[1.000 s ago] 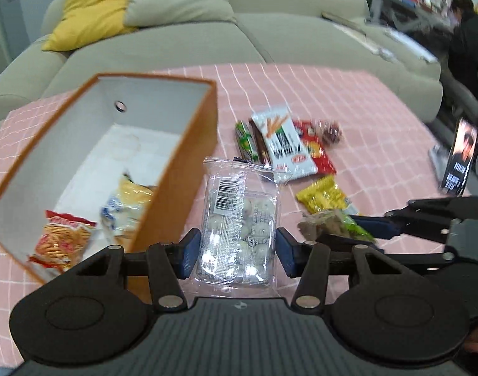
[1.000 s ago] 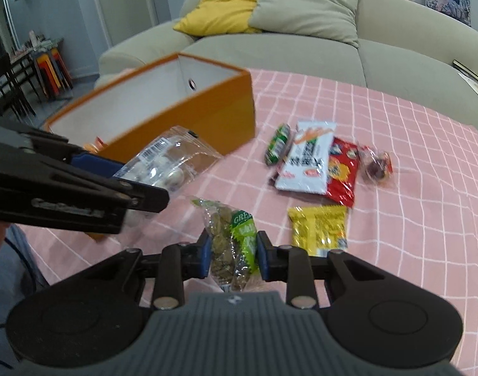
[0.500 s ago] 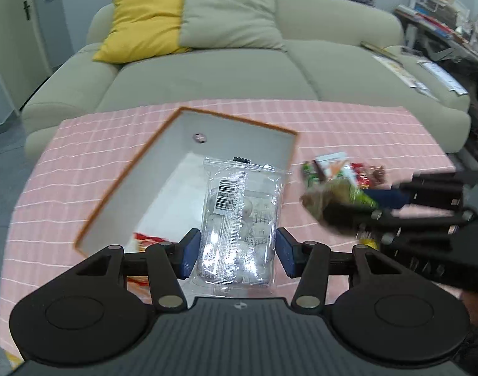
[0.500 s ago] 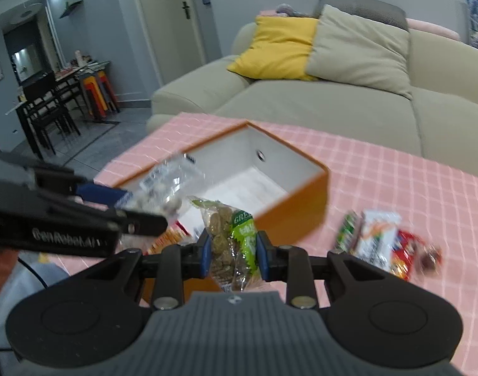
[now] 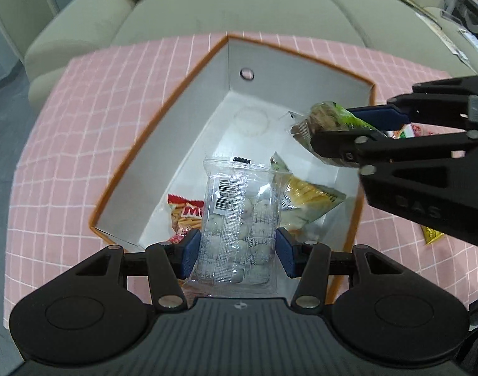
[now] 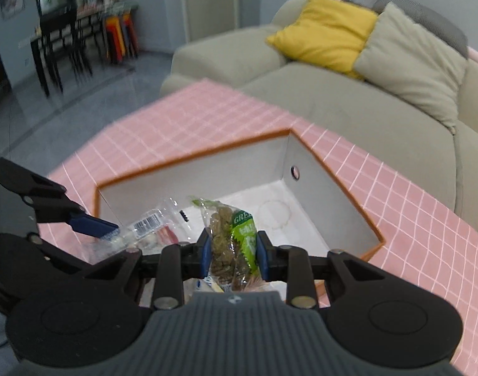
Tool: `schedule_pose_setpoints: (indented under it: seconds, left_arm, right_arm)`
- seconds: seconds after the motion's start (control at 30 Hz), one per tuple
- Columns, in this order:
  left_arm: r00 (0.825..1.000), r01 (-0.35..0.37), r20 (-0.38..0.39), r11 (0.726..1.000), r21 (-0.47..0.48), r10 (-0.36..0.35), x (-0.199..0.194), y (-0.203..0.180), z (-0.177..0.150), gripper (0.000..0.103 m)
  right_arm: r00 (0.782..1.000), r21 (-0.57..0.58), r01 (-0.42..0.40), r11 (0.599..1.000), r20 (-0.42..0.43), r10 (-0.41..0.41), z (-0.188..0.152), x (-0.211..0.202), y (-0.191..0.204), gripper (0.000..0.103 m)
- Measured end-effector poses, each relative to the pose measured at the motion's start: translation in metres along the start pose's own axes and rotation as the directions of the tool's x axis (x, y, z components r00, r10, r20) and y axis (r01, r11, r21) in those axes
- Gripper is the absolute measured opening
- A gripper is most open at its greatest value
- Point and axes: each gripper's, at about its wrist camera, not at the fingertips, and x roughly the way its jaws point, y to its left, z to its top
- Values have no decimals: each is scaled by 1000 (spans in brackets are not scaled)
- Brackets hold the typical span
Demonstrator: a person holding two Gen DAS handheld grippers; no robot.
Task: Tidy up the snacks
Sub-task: 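Carry both bags over the box and open both tools to release them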
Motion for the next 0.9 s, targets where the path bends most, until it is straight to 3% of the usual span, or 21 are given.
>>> schedule_pose_setpoints:
  seconds: [0.3, 0.53, 0.83, 0.9]
  left_arm:
    - [999, 4, -52, 1000, 11, -4, 28, 2, 3, 59]
    - [996, -1, -86, 999, 34, 4, 48, -1, 5, 59]
    - [992, -16, -126, 999, 30, 20, 62, 1, 5, 60]
    - [992, -18, -128, 999, 36, 23, 61, 0, 5, 63]
  right_arm:
    - [985, -56, 49, 997, -160, -58, -7, 64, -5, 26]
    - [965, -104, 65, 992, -245, -89, -17, 90, -7, 27]
    - [959, -100, 67, 993, -267, -92, -15, 101, -8, 27]
    - [960, -82, 66, 994, -266, -86, -13, 97, -10, 32]
